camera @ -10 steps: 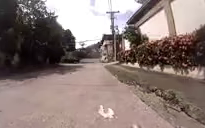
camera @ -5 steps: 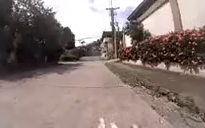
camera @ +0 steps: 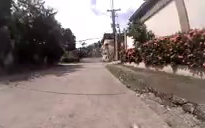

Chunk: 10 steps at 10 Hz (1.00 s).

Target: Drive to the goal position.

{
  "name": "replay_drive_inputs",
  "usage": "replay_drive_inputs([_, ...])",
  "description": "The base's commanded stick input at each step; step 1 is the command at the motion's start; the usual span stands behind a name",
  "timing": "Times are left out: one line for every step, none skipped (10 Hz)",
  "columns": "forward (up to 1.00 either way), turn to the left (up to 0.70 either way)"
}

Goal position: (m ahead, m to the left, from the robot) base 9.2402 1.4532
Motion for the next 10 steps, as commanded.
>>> replay_drive_inputs([0.70, 0.00])
replay_drive_inputs([0.70, 0.00])
replay_drive_inputs([0.70, 0.00])
replay_drive_inputs([0.70, 0.00])
replay_drive_inputs([0.70, 0.00])
replay_drive_inputs([0.70, 0.00])
replay_drive_inputs([0.70, 0.00])
replay_drive_inputs([0.70, 0.00])
replay_drive_inputs([0.70, 0.00])
replay_drive_inputs([0.70, 0.00])
